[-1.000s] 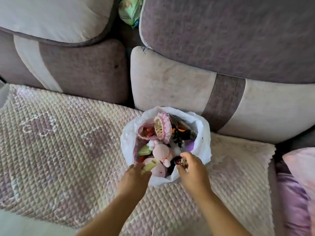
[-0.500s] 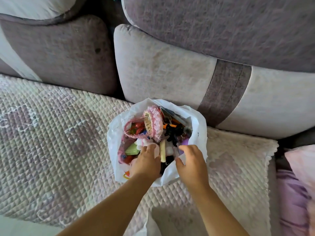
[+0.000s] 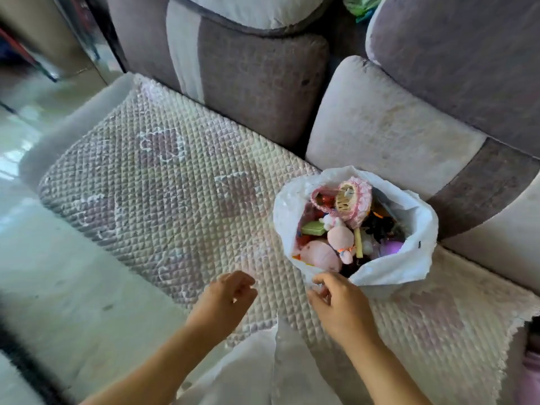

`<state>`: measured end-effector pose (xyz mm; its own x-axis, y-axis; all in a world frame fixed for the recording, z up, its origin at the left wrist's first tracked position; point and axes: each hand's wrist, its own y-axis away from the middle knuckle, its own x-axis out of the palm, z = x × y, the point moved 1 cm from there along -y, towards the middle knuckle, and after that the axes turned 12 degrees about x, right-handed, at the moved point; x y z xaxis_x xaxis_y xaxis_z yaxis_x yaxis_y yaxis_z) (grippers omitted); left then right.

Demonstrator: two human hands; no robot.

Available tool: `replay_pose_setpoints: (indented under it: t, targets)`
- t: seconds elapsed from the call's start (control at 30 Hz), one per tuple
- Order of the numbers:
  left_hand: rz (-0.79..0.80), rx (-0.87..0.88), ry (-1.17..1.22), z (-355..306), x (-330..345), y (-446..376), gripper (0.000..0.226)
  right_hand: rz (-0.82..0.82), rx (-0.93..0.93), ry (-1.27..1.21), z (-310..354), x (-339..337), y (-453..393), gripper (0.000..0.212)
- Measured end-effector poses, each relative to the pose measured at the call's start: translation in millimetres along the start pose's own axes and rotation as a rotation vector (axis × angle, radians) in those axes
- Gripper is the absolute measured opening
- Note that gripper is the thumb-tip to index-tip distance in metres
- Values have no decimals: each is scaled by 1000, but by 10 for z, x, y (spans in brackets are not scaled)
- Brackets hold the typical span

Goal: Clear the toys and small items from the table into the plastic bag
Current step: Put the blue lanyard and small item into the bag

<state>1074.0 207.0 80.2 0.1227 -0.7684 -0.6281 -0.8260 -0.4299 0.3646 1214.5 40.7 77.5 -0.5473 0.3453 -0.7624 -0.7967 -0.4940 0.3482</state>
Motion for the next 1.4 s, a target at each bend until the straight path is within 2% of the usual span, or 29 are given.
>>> replay_pose_setpoints:
  t: [0.07,0.17,0.3,0.43,0.53,0.77,0.97,1.13,1.4]
  targets:
    - [-42,-14,12,253,-211,395,7,64,-48,33,199,165,178,17]
    - [-138,-41,17,705,-546,1043,25,152,-115,101,593,479,492,20]
    - [-198,-121,-5,1216,-903,1786,7,223,-163,172,1132,851,882,19]
    - [-356,-205,46,1822,-1318,2664,6,320,-288,226,1862,1391,1321,19]
    - [-494,-316,129,2237,-1546,3271,12,391,-372,292,2391,1763,1576,17]
    - [-702,-581,289,3025,-1831,4303,12,495,-614,419,3419,2551,1988,15]
    - [-832,-770,385,3514,-1973,4762,18,651,-702,463,4275,3285,2048,10]
    - [-957,-987,475,3830,-2172,4859,12,736,-837,502,5034,3974,1911,13]
    - [-1108,-1171,552,4235,-2836,4666,15,917,-1174,678,6312,4908,1919,20]
